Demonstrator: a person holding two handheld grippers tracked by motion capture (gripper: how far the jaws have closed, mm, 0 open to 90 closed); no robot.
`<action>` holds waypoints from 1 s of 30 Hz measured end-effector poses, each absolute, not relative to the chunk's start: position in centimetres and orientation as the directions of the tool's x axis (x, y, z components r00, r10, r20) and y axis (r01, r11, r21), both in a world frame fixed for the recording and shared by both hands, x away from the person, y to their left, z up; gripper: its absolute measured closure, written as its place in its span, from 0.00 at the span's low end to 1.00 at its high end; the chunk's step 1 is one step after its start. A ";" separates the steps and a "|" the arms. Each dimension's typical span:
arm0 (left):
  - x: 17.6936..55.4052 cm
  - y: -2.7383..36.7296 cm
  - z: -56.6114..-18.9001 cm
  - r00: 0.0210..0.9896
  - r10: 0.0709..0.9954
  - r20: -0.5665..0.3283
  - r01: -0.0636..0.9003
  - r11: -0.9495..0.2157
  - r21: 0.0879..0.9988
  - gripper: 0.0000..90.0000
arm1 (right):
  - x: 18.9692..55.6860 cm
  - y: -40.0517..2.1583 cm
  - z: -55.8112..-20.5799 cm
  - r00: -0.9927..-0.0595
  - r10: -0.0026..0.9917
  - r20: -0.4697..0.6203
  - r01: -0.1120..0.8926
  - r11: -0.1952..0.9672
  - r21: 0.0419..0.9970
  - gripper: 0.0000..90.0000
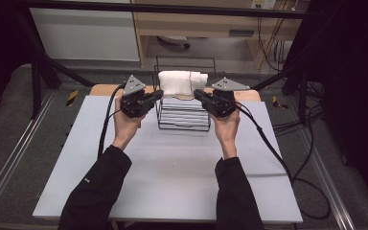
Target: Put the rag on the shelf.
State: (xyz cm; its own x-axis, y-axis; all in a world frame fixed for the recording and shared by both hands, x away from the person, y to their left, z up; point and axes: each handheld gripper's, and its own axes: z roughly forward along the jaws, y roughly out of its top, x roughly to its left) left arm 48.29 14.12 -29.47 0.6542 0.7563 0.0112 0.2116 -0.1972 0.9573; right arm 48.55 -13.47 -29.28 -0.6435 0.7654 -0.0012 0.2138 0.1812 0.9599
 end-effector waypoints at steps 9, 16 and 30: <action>48.3 14.1 -30.0 0.663 0.749 0.008 0.215 -0.200 0.956 0.98 | 48.7 -13.5 -29.4 -0.643 0.766 0.000 0.211 0.177 0.961 0.90; 46.7 15.1 -29.7 0.682 0.731 0.028 0.194 -0.218 0.956 0.91 | 46.7 -14.5 -28.9 -0.669 0.743 0.007 0.184 0.156 0.970 0.73; 43.8 18.6 -33.0 0.700 0.714 0.025 0.252 -0.279 0.927 0.44 | 43.9 -17.1 -30.8 -0.692 0.718 0.071 0.276 0.172 0.946 0.28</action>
